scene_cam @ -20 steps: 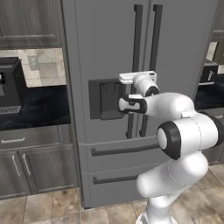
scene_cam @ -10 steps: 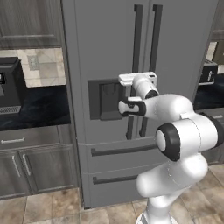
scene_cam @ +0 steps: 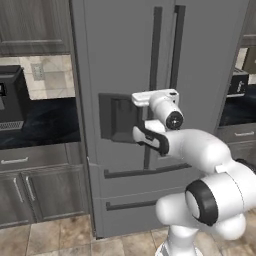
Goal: Take the cake and donut from the fridge and place them on the empty tray on the dining counter.
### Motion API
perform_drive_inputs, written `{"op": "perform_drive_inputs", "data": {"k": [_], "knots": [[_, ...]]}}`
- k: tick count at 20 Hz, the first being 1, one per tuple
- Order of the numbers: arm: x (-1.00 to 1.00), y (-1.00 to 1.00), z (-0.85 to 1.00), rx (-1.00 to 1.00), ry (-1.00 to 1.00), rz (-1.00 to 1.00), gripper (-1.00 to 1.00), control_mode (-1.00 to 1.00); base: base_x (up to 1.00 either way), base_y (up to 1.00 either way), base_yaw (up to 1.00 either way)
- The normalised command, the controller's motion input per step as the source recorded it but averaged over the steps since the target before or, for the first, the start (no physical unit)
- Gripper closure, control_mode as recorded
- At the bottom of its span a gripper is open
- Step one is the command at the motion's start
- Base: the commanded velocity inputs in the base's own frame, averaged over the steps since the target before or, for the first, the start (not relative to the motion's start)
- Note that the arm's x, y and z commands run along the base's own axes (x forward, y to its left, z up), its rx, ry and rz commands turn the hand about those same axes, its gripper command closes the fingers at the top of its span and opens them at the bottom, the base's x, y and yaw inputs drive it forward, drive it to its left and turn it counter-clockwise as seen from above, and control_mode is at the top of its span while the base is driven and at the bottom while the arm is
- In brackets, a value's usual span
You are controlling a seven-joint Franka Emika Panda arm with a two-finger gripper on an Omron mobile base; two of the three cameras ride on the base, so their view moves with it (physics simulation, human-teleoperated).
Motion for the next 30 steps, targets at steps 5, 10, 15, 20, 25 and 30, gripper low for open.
{"op": "perform_drive_inputs", "data": {"k": [5,10,15,20,25,30], "knots": [[-0.99,0.46,0.49,0.0,0.05,0.0,1.0,-1.0,0.0,0.0,0.0],[-0.59,0.84,0.26,0.0,0.08,-0.2,1.0,-1.0,0.0,0.0,0.0],[-0.32,1.0,0.2,0.0,0.14,-0.37,1.0,-1.0,0.0,0.0,0.0],[-0.35,0.81,0.18,0.0,0.14,-0.3,1.0,-1.0,0.0,0.0,0.0],[-0.27,0.98,0.04,0.0,0.07,-0.23,1.0,-1.0,0.0,0.0,0.0],[-0.33,0.84,-0.09,0.0,-0.05,-0.06,1.0,-1.0,0.0,0.0,0.0]]}}
